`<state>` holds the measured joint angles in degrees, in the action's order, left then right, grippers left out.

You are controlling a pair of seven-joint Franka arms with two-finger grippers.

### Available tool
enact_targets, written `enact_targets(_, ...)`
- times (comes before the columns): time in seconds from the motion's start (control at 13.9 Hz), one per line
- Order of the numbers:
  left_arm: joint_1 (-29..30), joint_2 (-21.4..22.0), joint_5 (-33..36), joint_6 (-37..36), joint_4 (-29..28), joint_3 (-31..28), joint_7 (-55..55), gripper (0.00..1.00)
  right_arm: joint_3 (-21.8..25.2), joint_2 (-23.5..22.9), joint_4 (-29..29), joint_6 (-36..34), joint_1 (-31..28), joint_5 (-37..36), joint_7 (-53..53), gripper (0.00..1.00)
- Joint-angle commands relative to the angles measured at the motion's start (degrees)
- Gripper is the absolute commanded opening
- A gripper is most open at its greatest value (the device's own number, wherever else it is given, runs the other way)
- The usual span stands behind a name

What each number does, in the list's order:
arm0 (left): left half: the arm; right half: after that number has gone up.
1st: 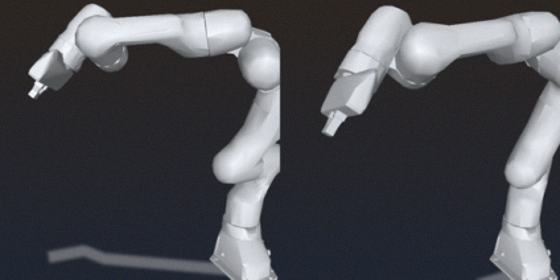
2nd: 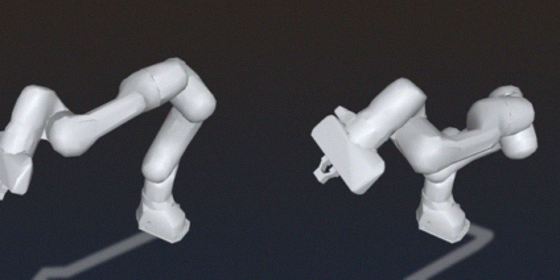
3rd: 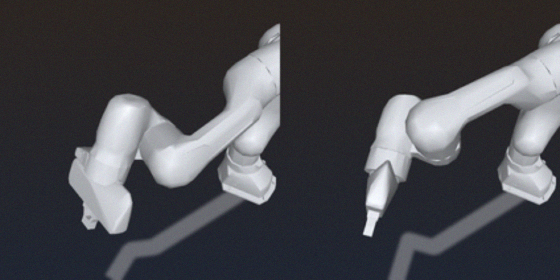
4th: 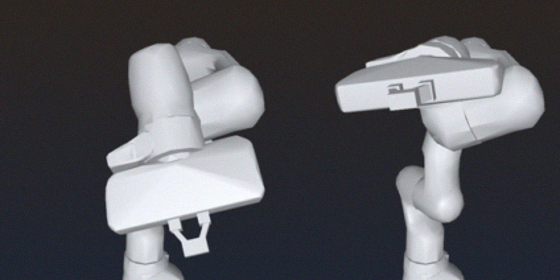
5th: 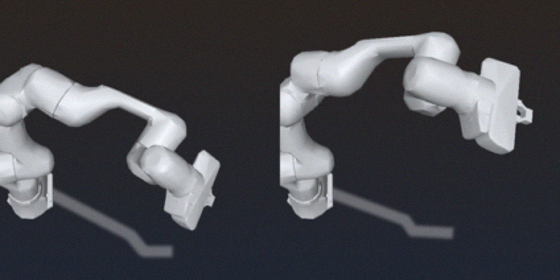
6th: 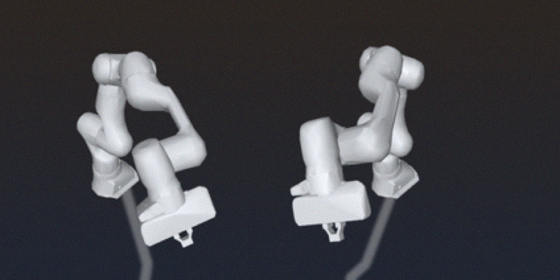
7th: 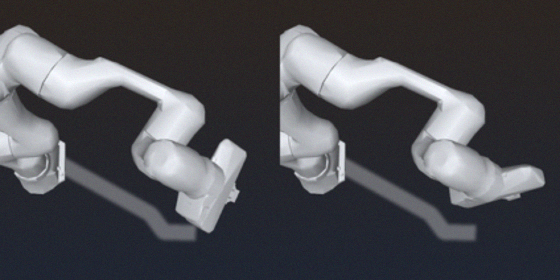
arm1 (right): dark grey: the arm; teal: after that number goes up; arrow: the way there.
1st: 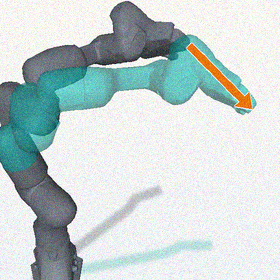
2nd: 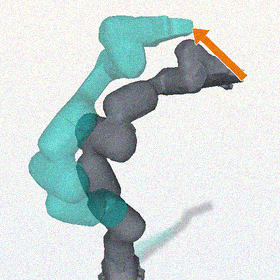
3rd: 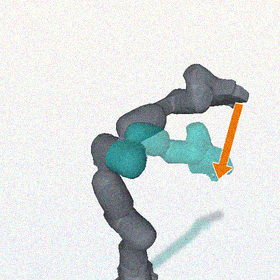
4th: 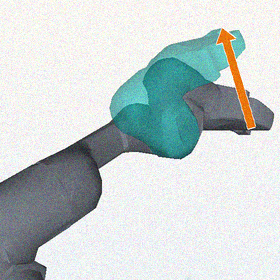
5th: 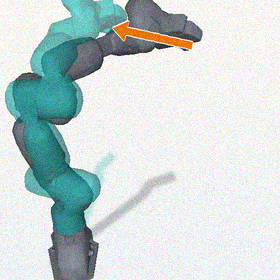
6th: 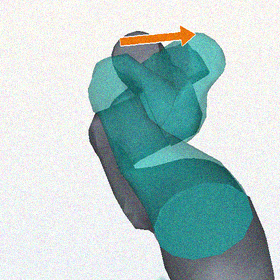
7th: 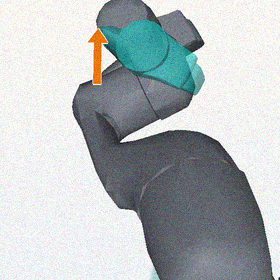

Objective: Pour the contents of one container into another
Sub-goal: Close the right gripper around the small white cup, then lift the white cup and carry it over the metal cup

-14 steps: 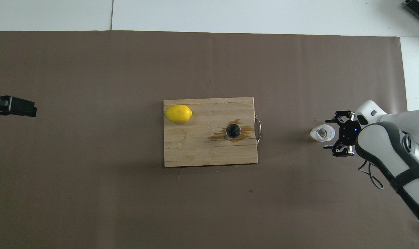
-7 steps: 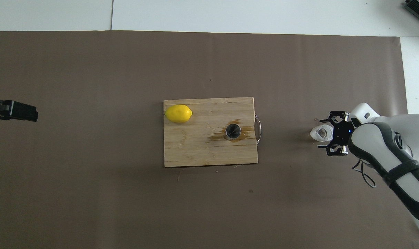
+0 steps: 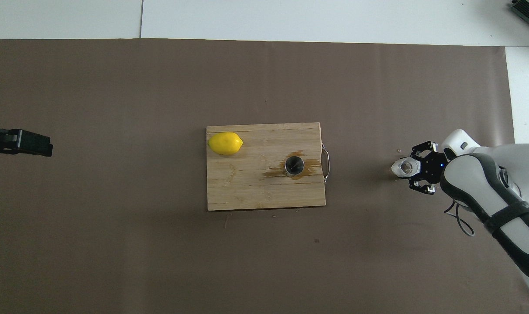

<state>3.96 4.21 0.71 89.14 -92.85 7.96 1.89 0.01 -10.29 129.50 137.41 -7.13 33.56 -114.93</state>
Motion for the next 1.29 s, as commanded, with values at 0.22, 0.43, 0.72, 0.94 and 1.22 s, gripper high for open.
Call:
enact_targets(0.22,0.5,0.3,-3.3,-0.1,0.0,-0.7,-1.6,1.00,-0.9,4.3,-0.9,0.7,5.1,2.9,6.2,0.00)
enact_targets(0.43,0.0,0.0,-2.4,-0.5,-0.4,-0.7,-1.6,1.00,-0.8,4.4,-3.2,0.8,10.3,1.5,14.6,0.00)
enact_targets(0.72,0.1,1.0,-2.7,-2.8,-1.7,-0.6,-1.6,1.00,-1.0,4.3,-6.5,0.7,14.5,-7.3,26.7,0.00)
enact_targets(0.94,-0.6,1.1,-2.8,-2.7,-2.6,-0.6,-1.6,1.00,-1.0,3.7,-9.4,0.0,18.4,-15.5,38.1,0.00)
enact_targets(1.22,0.3,1.2,-2.8,-3.0,-2.6,-0.7,-1.6,1.00,-1.0,2.1,-15.8,-5.0,22.2,-26.0,48.8,0.00)
